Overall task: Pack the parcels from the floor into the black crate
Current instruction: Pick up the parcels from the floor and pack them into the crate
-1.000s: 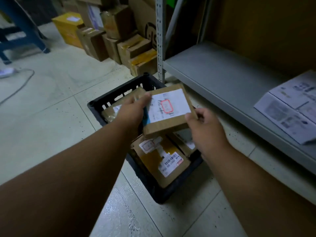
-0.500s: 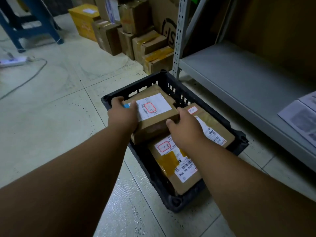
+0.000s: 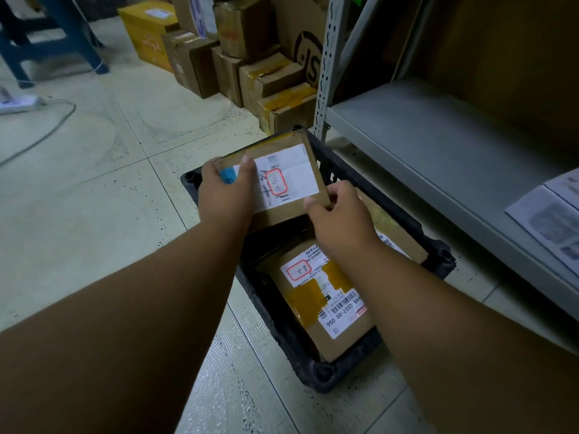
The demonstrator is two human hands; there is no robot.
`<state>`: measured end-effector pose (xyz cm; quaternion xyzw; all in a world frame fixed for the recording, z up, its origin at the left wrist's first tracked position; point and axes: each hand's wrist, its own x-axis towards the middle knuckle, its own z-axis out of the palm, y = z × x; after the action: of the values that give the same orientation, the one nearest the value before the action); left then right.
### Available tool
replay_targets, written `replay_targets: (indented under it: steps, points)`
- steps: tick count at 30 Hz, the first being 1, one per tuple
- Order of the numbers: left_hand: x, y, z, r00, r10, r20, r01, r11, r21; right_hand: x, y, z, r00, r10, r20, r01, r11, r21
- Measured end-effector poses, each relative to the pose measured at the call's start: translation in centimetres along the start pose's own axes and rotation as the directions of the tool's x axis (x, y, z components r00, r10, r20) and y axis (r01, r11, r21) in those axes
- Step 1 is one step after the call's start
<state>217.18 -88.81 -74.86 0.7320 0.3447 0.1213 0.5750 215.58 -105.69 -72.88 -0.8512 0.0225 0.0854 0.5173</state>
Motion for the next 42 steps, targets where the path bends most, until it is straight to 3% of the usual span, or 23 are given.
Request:
replay_targets:
  steps: [6,11,15,23,28,39,42]
  points:
    - [-0.4,0.2,1.5,0.999,-0.032,0.036,0.025,0.982,0.186,-0.3,0.5,-0.1,0.991,0.128,-0.029,-0.129,0.990,-0.061]
    - [-0.5,-0.1,2.0,0.998,0.036,0.055,-0.051,0.946,0.319,0.9,0.7,-0.1,0.968,0.250,0.008,-0.250,0.961,0.117]
    - [-0.5,-0.9,1.7,0.971,0.232,0.051,-0.228,0.851,0.473,2.1,0.2,1.7,0.975,0.212,0.059,-0.220,0.952,0.213]
    - [-0.1,-3.3,-0.2,0.932,0.352,0.086,-0.299,0.612,0.732,4.9,-0.2,5.7,0.966,0.218,0.138,-0.242,0.952,0.189]
    - [0.5,-2.7,-0.1,0.946,0.299,0.129,-0.274,0.519,0.810,5.3,0.3,6.6,0.955,0.194,0.222,-0.235,0.955,0.178]
    - [2.7,-1.7,-0.6,0.951,0.293,0.098,-0.223,0.429,0.875,7.0,-1.0,7.1,0.907,0.193,0.373,-0.281,0.939,0.197]
    - [2.5,-1.7,-0.1,0.952,0.292,0.089,-0.202,0.384,0.901,6.6,-1.0,6.2,0.951,0.082,0.299,-0.128,0.982,0.138]
